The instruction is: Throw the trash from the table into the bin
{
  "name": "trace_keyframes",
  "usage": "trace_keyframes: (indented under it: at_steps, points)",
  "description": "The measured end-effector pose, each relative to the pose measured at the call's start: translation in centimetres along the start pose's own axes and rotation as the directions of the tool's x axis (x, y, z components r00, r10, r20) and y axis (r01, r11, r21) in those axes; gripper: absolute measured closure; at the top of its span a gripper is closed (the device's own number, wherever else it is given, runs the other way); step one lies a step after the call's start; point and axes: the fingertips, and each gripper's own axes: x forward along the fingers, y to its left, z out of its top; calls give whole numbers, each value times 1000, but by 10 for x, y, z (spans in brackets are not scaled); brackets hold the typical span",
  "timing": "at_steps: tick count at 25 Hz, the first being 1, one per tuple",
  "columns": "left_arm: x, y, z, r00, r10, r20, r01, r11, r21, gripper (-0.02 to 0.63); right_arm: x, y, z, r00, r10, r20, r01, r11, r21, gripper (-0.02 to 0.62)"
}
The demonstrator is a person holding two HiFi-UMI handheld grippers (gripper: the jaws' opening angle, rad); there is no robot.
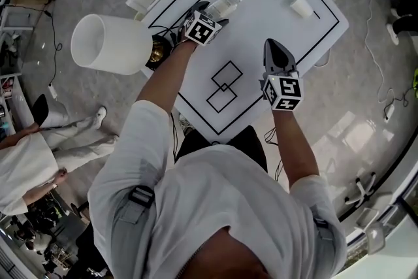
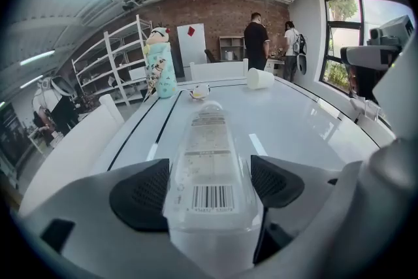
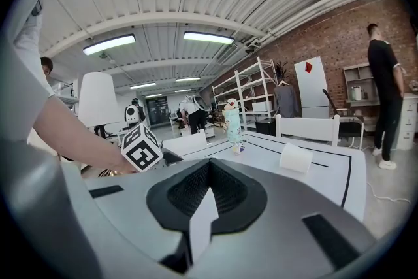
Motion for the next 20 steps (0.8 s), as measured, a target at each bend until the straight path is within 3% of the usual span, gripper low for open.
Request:
trace_keyframes:
  at_steps: [3, 8, 20]
  points:
    - [3, 0, 2, 1000, 6, -1, -6, 1000, -6, 249, 0, -2, -2, 1000, -4, -2, 4, 1000, 1, 589]
    - [-8, -5, 2, 1000, 13, 1, -13, 999, -43, 253, -4, -2, -3, 1000, -6, -2, 6, 1000, 6, 589]
    - [-93, -27, 20, 983, 65, 170, -46, 993, -109, 255, -10, 17, 5, 1000, 2, 24, -2, 1000, -16, 589]
